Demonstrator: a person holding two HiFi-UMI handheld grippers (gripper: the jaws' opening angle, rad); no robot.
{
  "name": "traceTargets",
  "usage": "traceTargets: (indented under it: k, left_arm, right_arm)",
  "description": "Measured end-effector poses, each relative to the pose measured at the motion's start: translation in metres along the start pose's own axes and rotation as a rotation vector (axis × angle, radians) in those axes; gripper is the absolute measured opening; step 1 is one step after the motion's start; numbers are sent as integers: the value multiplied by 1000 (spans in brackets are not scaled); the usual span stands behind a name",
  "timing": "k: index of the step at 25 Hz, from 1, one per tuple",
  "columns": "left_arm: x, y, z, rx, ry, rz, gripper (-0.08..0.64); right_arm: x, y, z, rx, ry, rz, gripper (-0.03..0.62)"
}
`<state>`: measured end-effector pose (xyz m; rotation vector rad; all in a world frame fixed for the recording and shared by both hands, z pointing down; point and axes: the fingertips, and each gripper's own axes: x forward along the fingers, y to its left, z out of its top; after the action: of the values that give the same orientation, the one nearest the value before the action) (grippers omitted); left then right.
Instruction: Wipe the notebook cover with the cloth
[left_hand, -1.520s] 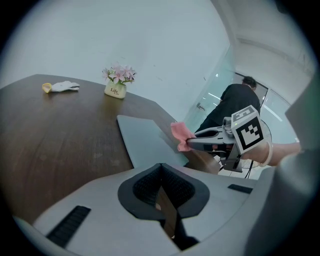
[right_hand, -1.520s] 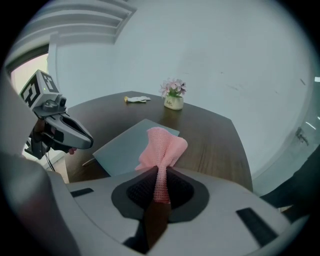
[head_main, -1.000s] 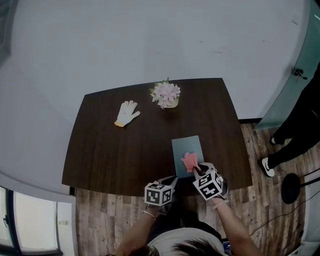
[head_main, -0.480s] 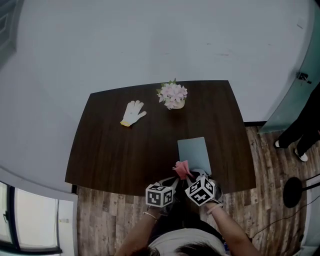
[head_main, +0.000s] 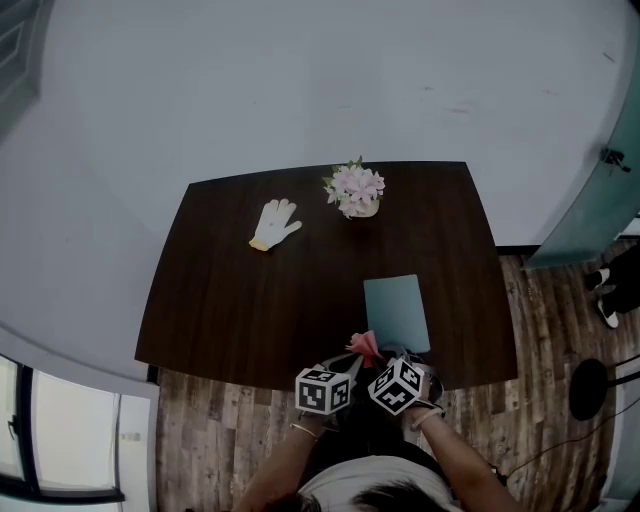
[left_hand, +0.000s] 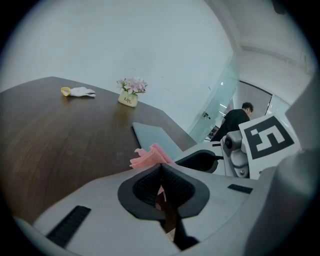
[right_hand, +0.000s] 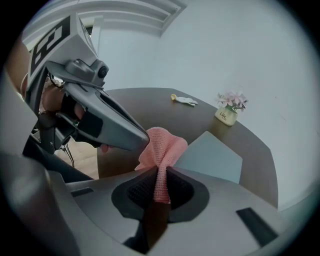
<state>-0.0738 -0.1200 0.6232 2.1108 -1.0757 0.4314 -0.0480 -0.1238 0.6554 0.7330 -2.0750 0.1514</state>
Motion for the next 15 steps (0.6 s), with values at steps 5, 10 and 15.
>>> traceTargets:
  k: [5, 10, 15]
  left_arm:
    - [0, -1, 1, -7, -1, 1, 19]
    - [0, -6, 2, -1, -6, 3, 20]
    - [0, -11, 3, 4, -12, 3, 18]
  right_arm:
    - [3, 0, -4, -11, 8, 2, 49]
    - [1, -4, -9, -6, 12, 2, 49]
    - [-5, -9, -18, 6, 23, -9, 49]
